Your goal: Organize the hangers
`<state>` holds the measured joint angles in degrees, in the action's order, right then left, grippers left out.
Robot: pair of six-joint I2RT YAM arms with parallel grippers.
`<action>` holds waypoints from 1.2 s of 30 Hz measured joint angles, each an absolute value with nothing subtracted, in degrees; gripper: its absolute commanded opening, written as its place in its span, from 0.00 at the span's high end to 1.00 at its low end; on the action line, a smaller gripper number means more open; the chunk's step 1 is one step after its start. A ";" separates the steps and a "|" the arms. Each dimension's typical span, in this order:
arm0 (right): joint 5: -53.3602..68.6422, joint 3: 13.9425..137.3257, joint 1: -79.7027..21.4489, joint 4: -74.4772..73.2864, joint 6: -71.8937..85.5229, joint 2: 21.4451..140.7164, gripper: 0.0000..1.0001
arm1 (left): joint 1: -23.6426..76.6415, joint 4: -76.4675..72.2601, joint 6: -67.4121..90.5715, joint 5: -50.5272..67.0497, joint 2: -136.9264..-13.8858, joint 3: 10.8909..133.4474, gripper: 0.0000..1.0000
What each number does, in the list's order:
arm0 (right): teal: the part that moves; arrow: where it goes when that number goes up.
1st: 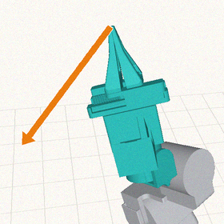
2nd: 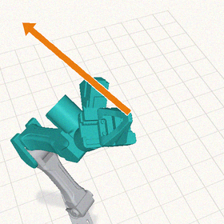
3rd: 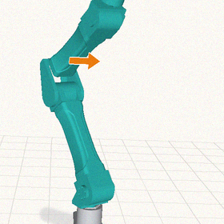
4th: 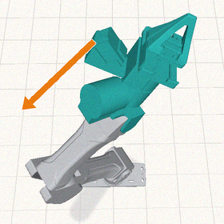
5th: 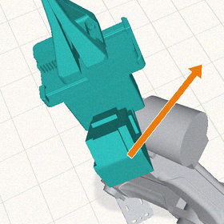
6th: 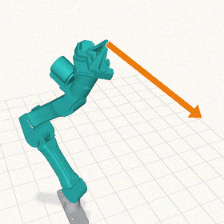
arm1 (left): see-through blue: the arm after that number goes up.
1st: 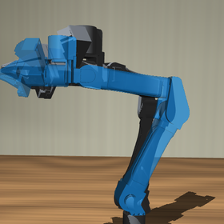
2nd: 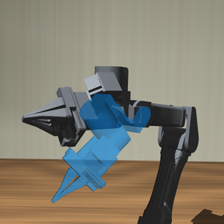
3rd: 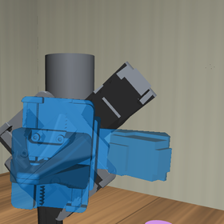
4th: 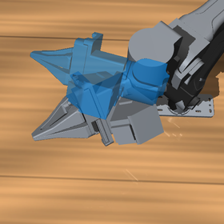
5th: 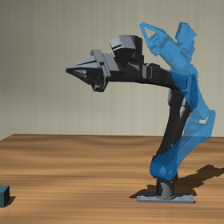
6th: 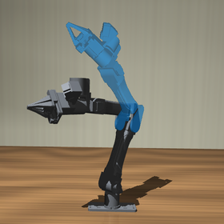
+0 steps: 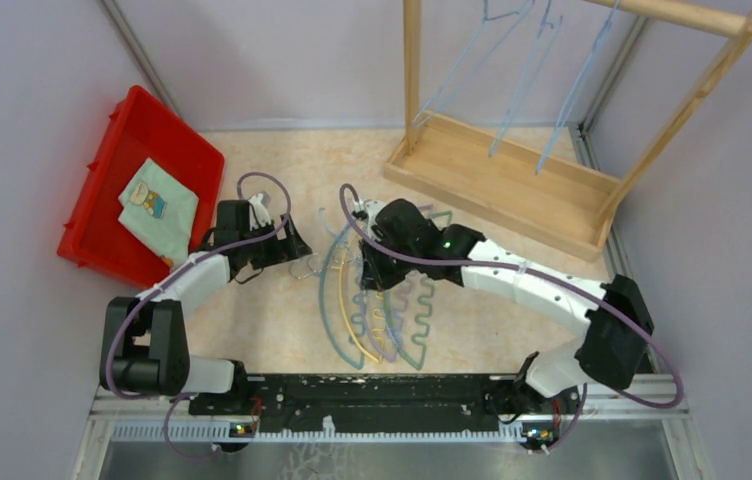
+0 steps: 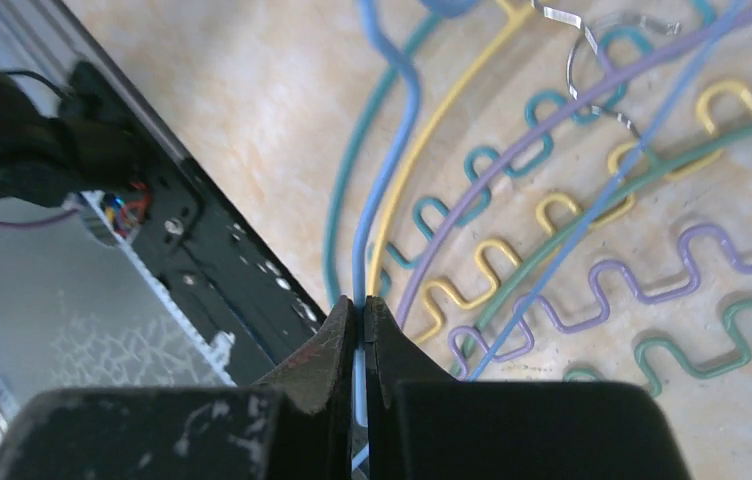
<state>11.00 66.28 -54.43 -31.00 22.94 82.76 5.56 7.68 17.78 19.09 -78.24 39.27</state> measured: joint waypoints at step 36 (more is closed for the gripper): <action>-7.03 97.27 -40.12 -21.56 30.74 75.22 1.00 | 5.45 6.37 17.56 21.21 -78.13 39.29 0.00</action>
